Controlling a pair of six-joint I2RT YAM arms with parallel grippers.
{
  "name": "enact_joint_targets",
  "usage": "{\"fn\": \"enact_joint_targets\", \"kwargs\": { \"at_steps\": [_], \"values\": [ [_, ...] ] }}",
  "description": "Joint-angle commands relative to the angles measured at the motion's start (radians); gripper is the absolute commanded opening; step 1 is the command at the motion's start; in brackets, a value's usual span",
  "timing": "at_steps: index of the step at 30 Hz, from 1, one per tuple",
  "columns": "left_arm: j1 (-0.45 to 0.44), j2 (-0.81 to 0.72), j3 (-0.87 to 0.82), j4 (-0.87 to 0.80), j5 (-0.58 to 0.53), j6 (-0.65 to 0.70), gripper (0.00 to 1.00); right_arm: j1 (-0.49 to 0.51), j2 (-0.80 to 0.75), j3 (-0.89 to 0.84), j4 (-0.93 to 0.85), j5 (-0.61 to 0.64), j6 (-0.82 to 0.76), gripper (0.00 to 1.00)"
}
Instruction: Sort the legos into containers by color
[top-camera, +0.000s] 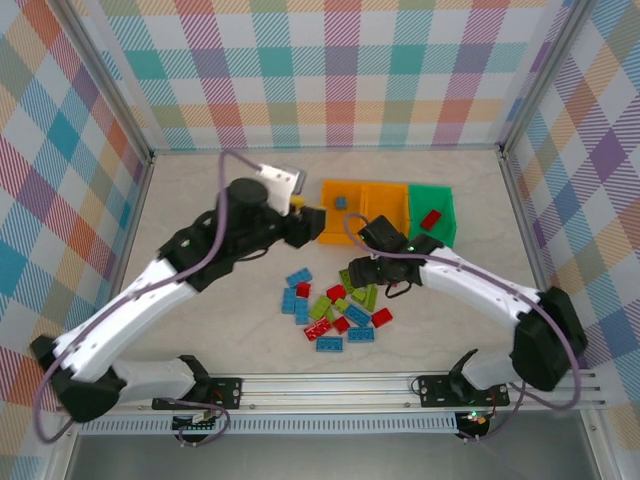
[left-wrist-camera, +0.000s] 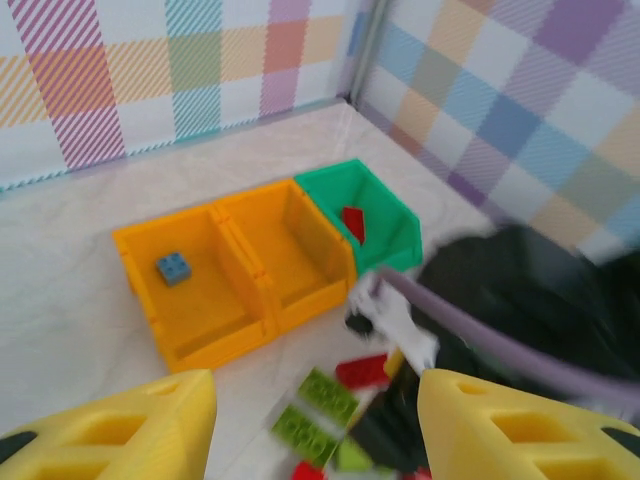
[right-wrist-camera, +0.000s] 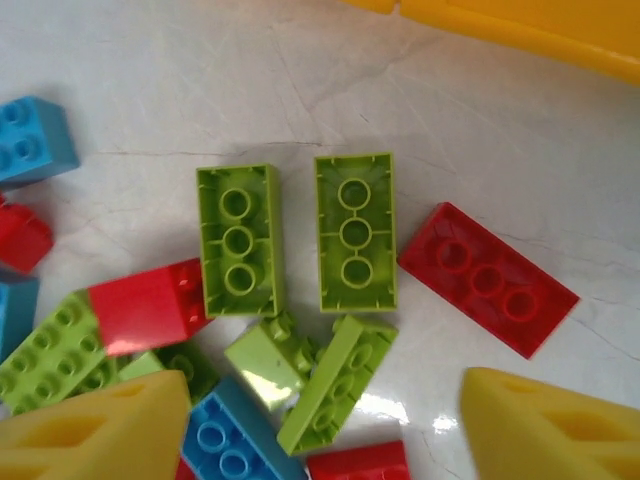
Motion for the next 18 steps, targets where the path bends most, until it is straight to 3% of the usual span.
{"fn": "enact_joint_targets", "kwargs": {
  "at_steps": [1, 4, 10, 18],
  "values": [
    [-0.004, -0.112, -0.171, -0.181, 0.119, 0.262, 0.57, -0.018, 0.095, 0.056, 0.012, 0.05, -0.092, 0.62],
    [-0.007, -0.275, -0.314, -0.188, 0.225, 0.33, 0.66, -0.041, 0.176, 0.098, 0.018, 0.042, -0.128, 0.55],
    [-0.008, -0.495, -0.49, -0.095, 0.187, 0.257, 0.73, -0.071, 0.315, 0.179, 0.026, 0.017, -0.17, 0.49],
    [-0.009, -0.49, -0.537, -0.056, 0.149, 0.239, 0.73, -0.084, 0.383, 0.196, 0.032, -0.051, -0.16, 0.44]
  ]
}}
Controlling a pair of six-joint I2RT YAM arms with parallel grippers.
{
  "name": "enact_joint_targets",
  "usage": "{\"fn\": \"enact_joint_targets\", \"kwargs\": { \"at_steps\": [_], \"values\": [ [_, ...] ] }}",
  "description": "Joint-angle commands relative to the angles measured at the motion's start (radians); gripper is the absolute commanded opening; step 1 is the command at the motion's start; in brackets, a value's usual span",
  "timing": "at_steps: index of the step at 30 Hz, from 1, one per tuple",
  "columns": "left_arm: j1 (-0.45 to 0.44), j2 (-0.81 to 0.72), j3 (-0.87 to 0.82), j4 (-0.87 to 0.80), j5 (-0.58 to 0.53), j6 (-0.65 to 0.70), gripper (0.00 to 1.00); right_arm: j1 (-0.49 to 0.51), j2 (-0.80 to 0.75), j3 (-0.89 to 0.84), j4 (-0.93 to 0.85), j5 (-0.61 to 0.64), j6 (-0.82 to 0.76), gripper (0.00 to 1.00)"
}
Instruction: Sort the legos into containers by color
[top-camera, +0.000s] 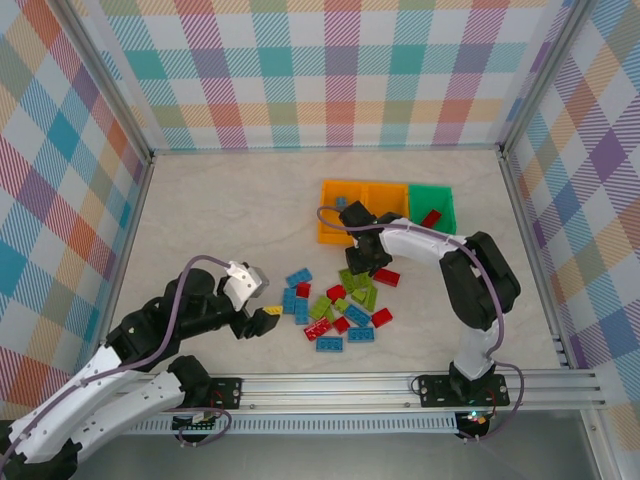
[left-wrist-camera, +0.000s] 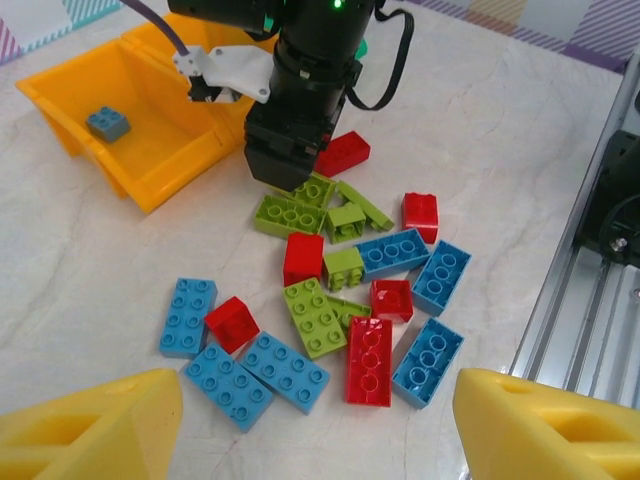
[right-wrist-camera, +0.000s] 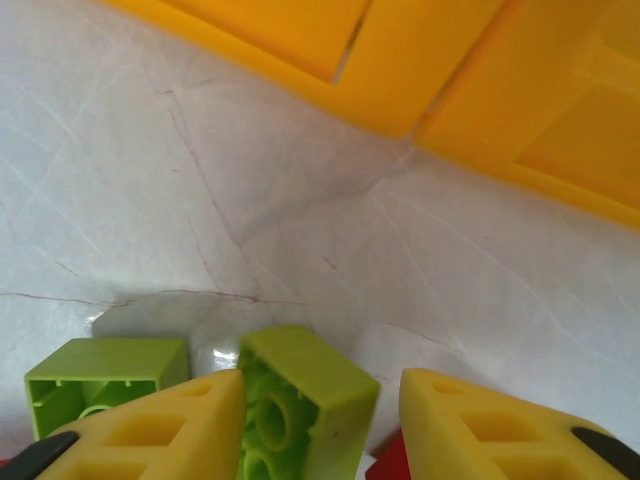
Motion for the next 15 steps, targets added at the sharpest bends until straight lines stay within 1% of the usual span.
{"fn": "enact_joint_targets", "kwargs": {
  "at_steps": [1, 4, 8, 10, 13, 14, 15],
  "values": [
    [-0.006, 0.022, -0.001, 0.036, -0.02, 0.013, 0.73, -0.003, 0.011, 0.001, 0.0, -0.059, -0.007, 0.44],
    [-0.007, 0.041, 0.006, 0.034, -0.024, 0.017, 0.74, -0.003, 0.016, -0.008, 0.005, -0.087, 0.004, 0.45],
    [-0.006, 0.045, 0.007, 0.023, -0.033, 0.01, 0.74, -0.003, 0.037, -0.014, 0.001, -0.1, 0.018, 0.41],
    [-0.006, 0.04, 0.006, 0.02, -0.038, 0.003, 0.75, -0.003, 0.04, -0.012, 0.001, -0.108, 0.024, 0.36],
    [-0.007, 0.029, -0.001, 0.018, -0.033, -0.002, 0.76, -0.003, 0.018, -0.011, 0.003, -0.113, 0.033, 0.24],
    [-0.007, 0.026, -0.003, 0.017, -0.019, 0.003, 0.78, -0.003, 0.0, -0.008, 0.002, -0.109, 0.038, 0.2],
    [-0.008, 0.024, -0.005, 0.016, -0.005, 0.009, 0.81, -0.003, -0.018, -0.005, 0.003, -0.104, 0.041, 0.18]
  ]
}}
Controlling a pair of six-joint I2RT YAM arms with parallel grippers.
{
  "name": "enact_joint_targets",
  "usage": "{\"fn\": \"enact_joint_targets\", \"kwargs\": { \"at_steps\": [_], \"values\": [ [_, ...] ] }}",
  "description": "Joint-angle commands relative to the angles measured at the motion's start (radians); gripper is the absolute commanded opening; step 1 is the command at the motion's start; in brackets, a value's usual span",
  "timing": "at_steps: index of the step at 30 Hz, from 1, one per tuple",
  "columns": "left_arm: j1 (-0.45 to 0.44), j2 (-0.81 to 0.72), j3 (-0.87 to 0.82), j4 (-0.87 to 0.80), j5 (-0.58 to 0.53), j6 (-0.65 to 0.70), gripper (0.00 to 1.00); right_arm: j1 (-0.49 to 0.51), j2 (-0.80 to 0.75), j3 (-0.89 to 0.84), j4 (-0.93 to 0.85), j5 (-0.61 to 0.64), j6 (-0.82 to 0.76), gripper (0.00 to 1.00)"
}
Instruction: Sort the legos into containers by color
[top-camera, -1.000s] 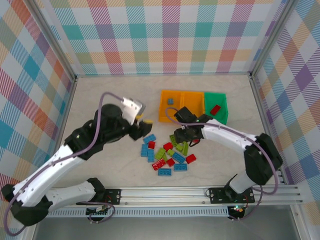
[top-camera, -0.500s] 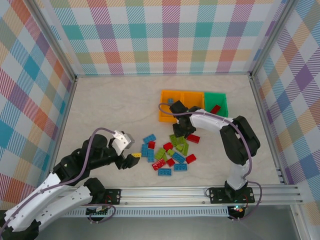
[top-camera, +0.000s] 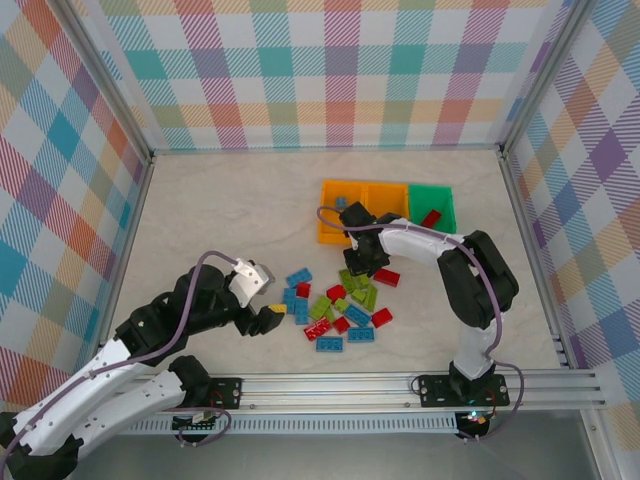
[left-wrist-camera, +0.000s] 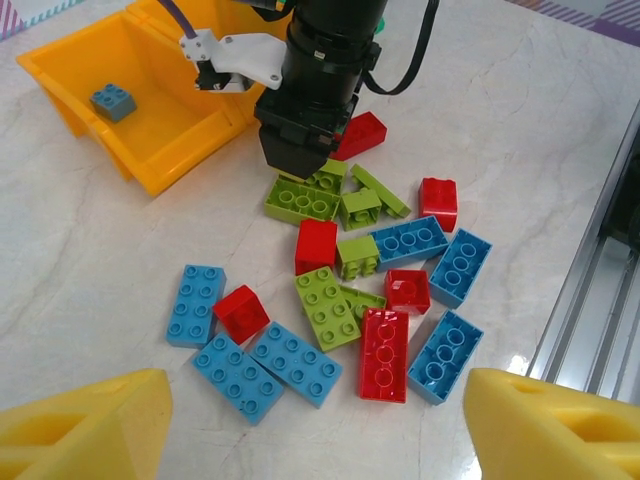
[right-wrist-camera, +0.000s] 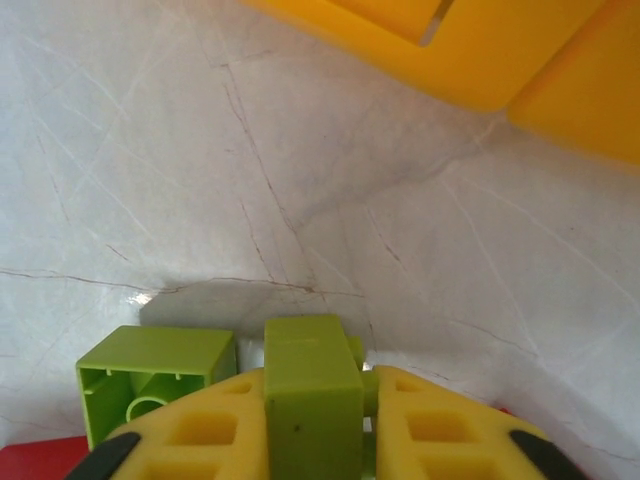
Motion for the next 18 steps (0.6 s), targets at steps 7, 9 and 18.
{"fn": "enact_joint_targets", "kwargs": {
  "at_steps": [7, 9, 18],
  "values": [
    [-0.006, 0.001, -0.018, -0.024, 0.051, 0.051, 1.0, -0.044, -0.27, -0.04, 0.105, 0.055, 0.051, 0.13],
    [-0.006, 0.006, -0.019, -0.022, 0.045, 0.046, 1.0, -0.092, -0.291, -0.023, 0.133, 0.081, 0.05, 0.13],
    [-0.007, 0.012, -0.012, -0.07, -0.115, 0.006, 1.0, -0.286, -0.075, 0.168, 0.249, 0.113, 0.04, 0.14]
  ]
}}
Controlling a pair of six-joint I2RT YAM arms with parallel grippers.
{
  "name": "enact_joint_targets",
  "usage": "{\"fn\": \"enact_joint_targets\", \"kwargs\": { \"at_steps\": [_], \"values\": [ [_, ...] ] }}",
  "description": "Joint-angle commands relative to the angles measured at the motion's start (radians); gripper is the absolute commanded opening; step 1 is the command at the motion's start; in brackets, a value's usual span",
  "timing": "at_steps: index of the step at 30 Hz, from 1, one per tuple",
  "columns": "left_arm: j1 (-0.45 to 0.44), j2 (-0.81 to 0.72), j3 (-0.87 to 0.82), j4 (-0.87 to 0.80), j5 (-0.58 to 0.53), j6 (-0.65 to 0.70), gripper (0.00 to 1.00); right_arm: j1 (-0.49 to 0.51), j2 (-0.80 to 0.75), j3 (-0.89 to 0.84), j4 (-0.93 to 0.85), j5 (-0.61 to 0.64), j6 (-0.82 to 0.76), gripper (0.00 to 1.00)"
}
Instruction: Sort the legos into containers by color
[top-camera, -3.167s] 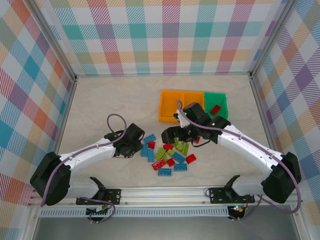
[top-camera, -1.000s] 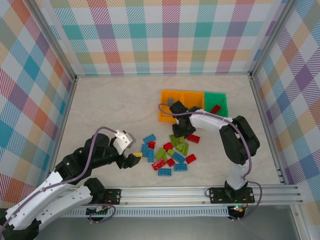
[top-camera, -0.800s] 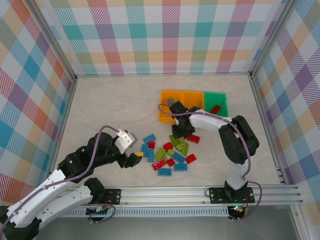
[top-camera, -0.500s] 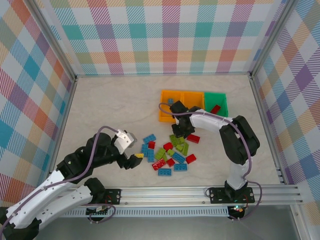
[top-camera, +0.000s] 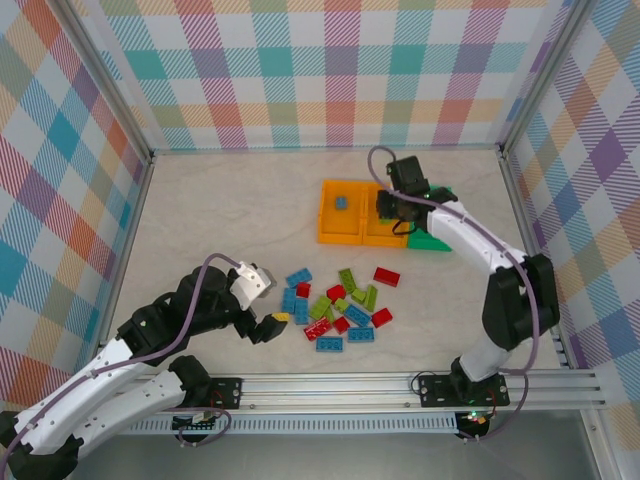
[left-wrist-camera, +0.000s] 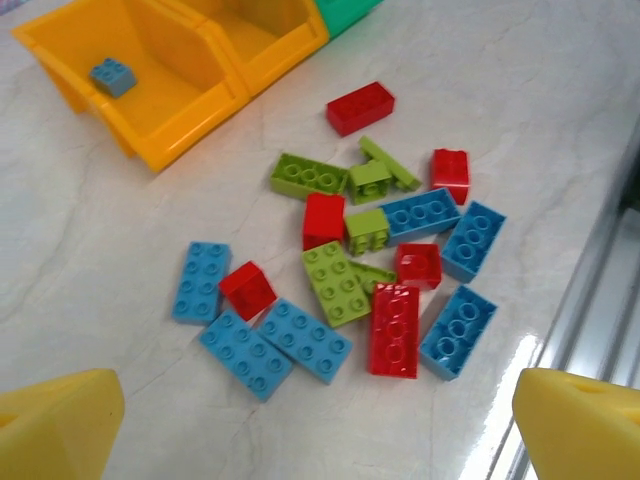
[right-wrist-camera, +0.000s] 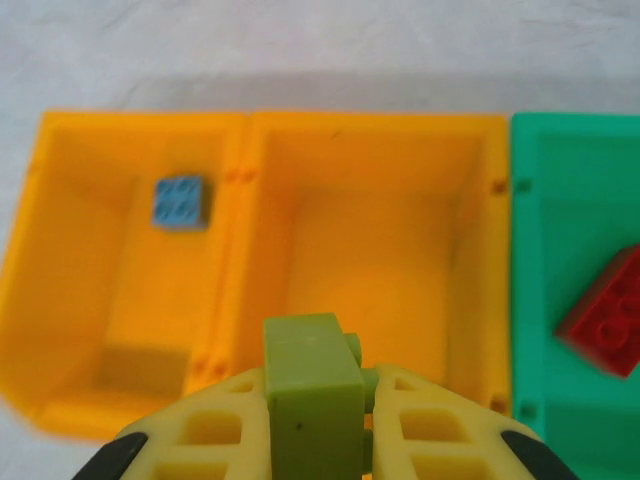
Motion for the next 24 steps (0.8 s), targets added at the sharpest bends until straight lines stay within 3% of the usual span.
{"fn": "enact_joint_targets", "kwargs": {
  "at_steps": [1, 5, 8, 13, 16, 18, 20, 22, 24],
  "values": [
    [-0.006, 0.002, 0.0, -0.044, -0.098, -0.02, 1.0, -0.022, 0.111, 0.073, 0.045, -0.008, 0.008, 0.17],
    [-0.006, -0.002, 0.0, -0.05, -0.124, -0.027, 1.0, -0.028, 0.201, 0.165, 0.016, -0.037, -0.011, 0.31],
    [-0.007, 0.001, 0.002, -0.05, -0.136, -0.034, 1.0, -0.028, 0.188, 0.169, 0.011, -0.025, -0.009, 0.42],
    [-0.007, 0.019, 0.009, -0.054, -0.164, -0.039, 1.0, -0.027, 0.11, 0.141, -0.018, -0.06, 0.004, 0.43],
    [-0.006, 0.035, 0.014, -0.055, -0.213, -0.082, 1.0, -0.025, 0.008, 0.087, -0.038, -0.148, 0.032, 0.44],
    [-0.005, 0.058, 0.028, -0.05, -0.292, -0.175, 1.0, -0.014, -0.074, 0.027, -0.036, -0.264, 0.068, 0.49],
    [-0.005, 0.097, 0.046, -0.045, -0.415, -0.369, 1.0, 0.031, -0.176, -0.06, -0.014, -0.359, 0.08, 0.56],
    [-0.003, 0.141, 0.034, -0.025, -0.475, -0.573, 1.0, 0.133, -0.265, -0.118, -0.02, -0.302, 0.043, 0.63],
    [0.006, 0.2, 0.01, 0.031, -0.46, -0.703, 1.0, 0.24, -0.319, -0.149, -0.055, -0.218, -0.008, 0.7]
  ]
}}
